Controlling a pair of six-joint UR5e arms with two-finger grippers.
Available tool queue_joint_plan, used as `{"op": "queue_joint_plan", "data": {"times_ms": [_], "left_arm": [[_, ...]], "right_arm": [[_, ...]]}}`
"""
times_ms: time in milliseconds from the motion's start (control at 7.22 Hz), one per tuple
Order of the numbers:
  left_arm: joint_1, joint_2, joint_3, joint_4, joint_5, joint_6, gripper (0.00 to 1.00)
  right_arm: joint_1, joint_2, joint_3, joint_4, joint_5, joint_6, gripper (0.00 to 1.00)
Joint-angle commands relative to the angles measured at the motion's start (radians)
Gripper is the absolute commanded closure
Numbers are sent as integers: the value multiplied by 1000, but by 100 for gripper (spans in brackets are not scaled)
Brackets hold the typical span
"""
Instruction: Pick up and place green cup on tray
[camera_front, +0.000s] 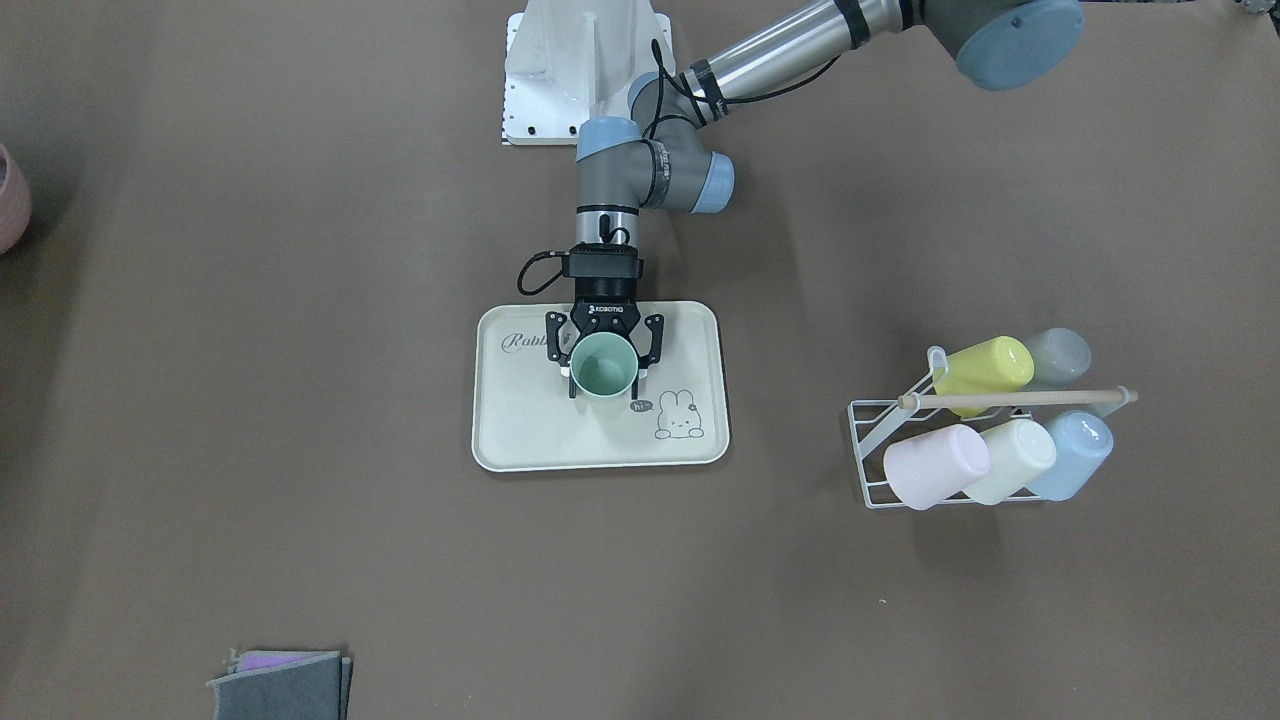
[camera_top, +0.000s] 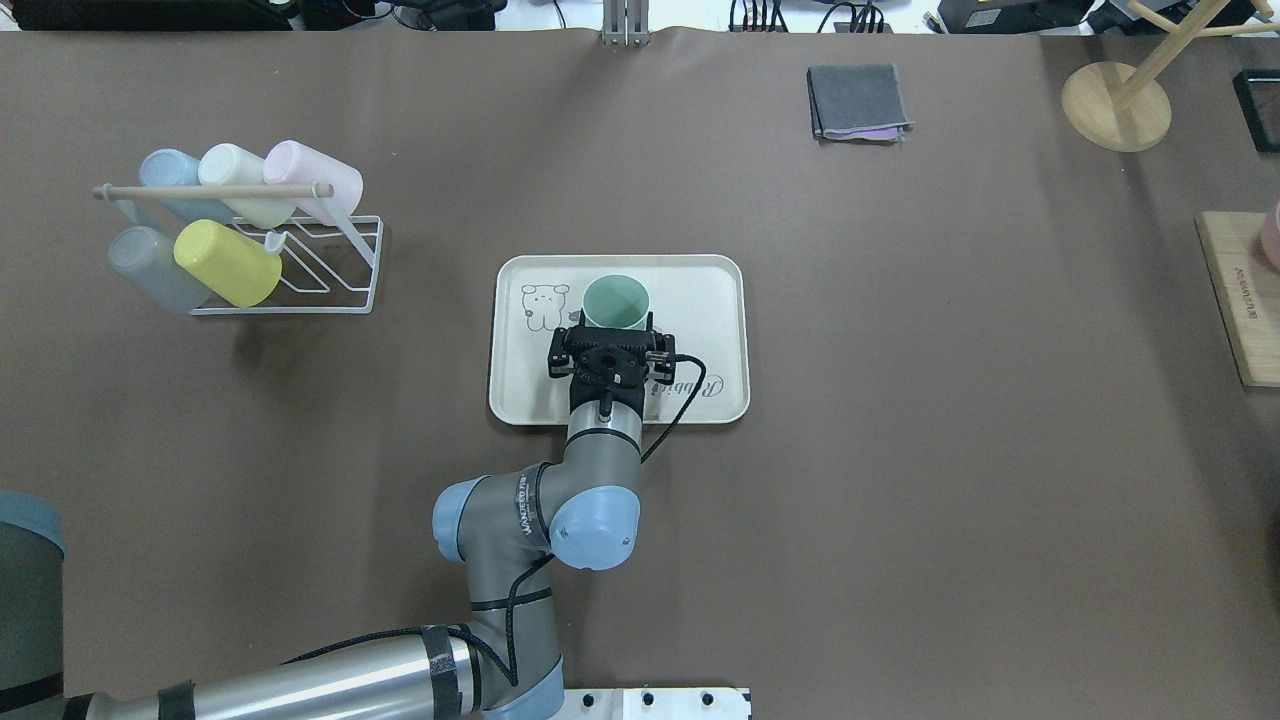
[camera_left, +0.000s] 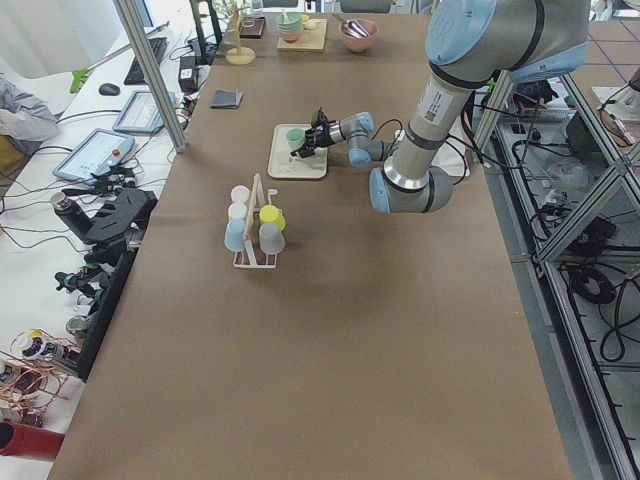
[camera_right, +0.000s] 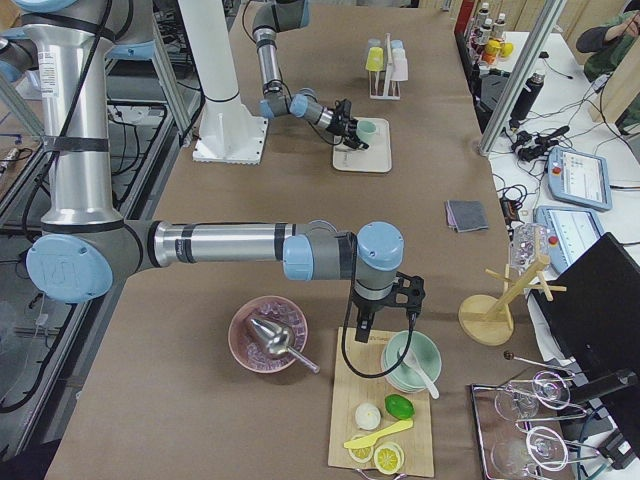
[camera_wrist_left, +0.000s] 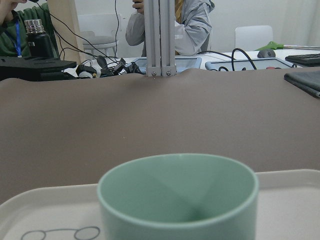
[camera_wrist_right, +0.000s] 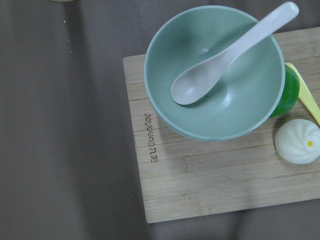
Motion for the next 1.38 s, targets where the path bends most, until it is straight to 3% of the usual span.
{"op": "queue_joint_plan", "data": {"times_ms": [0, 138, 415, 692, 831, 1108, 1246], "left_arm": [[15, 16, -22, -35, 1, 7, 1], [21, 37, -59, -92, 0, 51, 1], [39, 106, -136, -280, -2, 343, 1], [49, 152, -203, -292, -37, 369, 1], [49, 221, -322, -293, -79, 472, 1], [35, 329, -518, -284, -194, 504, 1], [-33, 343, -595, -201, -332, 504, 1]], "right_arm": [[-1, -1, 0, 0, 1, -2, 0], [-1, -1, 0, 0, 3, -2, 0], [-1, -1, 0, 0, 3, -2, 0], [-1, -1, 0, 0, 4, -2, 0], [-2, -1, 0, 0, 4, -2, 0], [-1, -1, 2, -2, 4, -2, 0], [-1, -1, 2, -2, 4, -2, 0]]}}
